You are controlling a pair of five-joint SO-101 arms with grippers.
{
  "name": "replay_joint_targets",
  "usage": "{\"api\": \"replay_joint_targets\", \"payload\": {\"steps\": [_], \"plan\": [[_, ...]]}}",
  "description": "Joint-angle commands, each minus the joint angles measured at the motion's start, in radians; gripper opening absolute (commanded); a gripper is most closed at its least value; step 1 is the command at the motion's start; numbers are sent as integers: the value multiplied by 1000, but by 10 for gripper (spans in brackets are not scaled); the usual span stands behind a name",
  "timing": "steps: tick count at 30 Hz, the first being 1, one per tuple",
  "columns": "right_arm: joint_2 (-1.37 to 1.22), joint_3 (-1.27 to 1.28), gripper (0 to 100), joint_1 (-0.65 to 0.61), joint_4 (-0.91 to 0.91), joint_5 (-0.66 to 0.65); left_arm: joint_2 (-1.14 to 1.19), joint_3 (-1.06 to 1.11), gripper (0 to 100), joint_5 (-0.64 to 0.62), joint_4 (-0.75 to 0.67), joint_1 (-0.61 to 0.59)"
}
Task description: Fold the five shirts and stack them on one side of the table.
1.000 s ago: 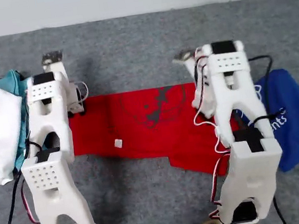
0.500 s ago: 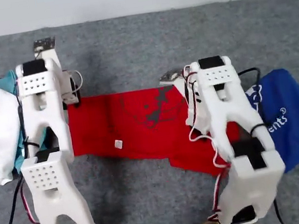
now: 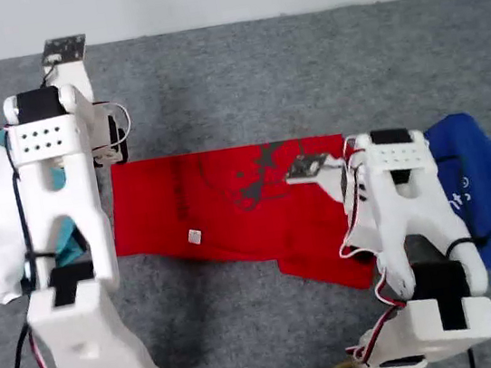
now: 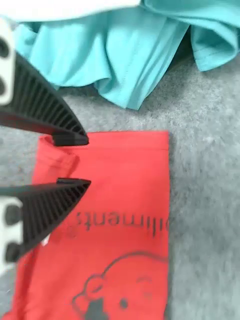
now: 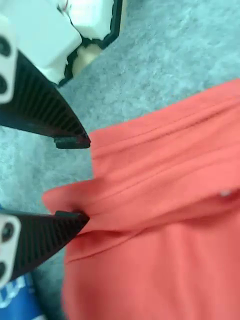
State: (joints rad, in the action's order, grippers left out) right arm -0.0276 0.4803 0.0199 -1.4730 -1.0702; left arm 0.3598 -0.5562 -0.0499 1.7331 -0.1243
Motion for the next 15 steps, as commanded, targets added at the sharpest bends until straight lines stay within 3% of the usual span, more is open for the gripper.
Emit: {"api": "replay_joint_targets", "payload": {"steps": [1, 5, 15], "plan": [[38, 60, 147, 13, 127, -34, -207, 85, 115, 9, 25, 23], [48, 58, 1, 12, 156, -34, -331, 226, 115, 11, 25, 14], [176, -35, 10, -21, 108, -9, -425, 421, 115, 11, 6, 21]]}}
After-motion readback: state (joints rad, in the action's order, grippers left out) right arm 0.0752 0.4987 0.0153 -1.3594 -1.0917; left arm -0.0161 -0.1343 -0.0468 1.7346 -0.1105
